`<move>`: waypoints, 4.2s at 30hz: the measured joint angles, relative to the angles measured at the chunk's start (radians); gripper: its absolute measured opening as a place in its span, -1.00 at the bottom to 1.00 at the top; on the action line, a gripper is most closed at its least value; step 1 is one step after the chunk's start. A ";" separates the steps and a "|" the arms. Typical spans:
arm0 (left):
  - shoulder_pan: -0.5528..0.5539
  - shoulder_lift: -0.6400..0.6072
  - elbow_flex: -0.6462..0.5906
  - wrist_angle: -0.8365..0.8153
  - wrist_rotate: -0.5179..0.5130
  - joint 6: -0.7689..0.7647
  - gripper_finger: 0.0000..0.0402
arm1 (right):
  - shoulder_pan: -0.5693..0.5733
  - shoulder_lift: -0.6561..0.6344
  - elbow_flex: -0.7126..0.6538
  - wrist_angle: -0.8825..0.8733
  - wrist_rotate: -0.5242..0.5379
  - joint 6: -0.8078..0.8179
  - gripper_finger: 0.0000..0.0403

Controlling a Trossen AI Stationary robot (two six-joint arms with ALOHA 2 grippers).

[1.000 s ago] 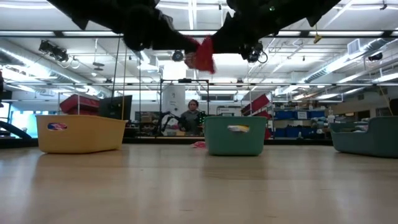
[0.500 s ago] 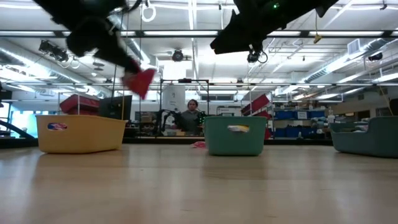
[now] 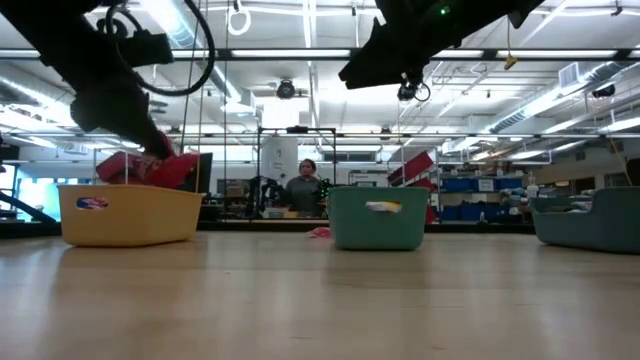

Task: Sort candy
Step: Put the red candy pack into the yellow bin

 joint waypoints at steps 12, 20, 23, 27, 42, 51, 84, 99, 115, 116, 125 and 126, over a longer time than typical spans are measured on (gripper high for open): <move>0.000 0.000 0.026 0.021 0.053 0.031 -0.39 | 0.000 0.000 0.000 -0.002 0.000 -0.001 -0.16; 0.016 0.000 0.057 0.000 0.114 0.076 -0.55 | 0.000 0.000 -0.001 -0.008 -0.013 -0.003 -0.19; 0.059 0.000 0.018 0.000 0.113 0.056 -0.84 | 0.000 0.000 -0.001 -0.010 -0.016 -0.003 -0.22; 0.108 0.000 -0.044 0.076 0.179 0.099 -0.96 | 0.000 0.000 -0.001 -0.012 -0.029 -0.004 -0.30; 0.132 0.000 -0.173 0.159 0.259 0.080 -1.00 | -0.001 0.000 -0.001 -0.017 -0.051 -0.002 -0.55; 0.138 -0.067 -0.030 0.135 0.267 0.206 -1.00 | -0.026 0.000 -0.001 -0.025 0.015 -0.004 -0.41; 0.811 0.607 0.169 0.974 0.788 0.676 -0.16 | -0.067 0.000 -0.001 -0.201 0.087 0.007 0.11; 0.811 0.785 0.270 1.038 0.791 0.709 -0.19 | -0.067 0.000 -0.001 -0.229 0.086 0.007 0.06; 0.811 0.691 0.266 1.001 0.729 0.792 -0.99 | -0.067 0.000 -0.001 -0.242 0.086 0.007 -0.10; 0.811 0.673 0.266 0.990 0.729 0.796 -0.99 | -0.067 0.000 -0.001 -0.243 0.086 0.007 -0.10; 0.783 0.428 0.266 0.649 0.710 0.796 -1.00 | -0.067 0.000 -0.001 -0.263 0.086 0.025 -0.10; 0.769 0.391 0.265 0.596 0.700 0.785 -1.00 | -0.067 0.000 -0.001 -0.272 0.086 0.028 -0.10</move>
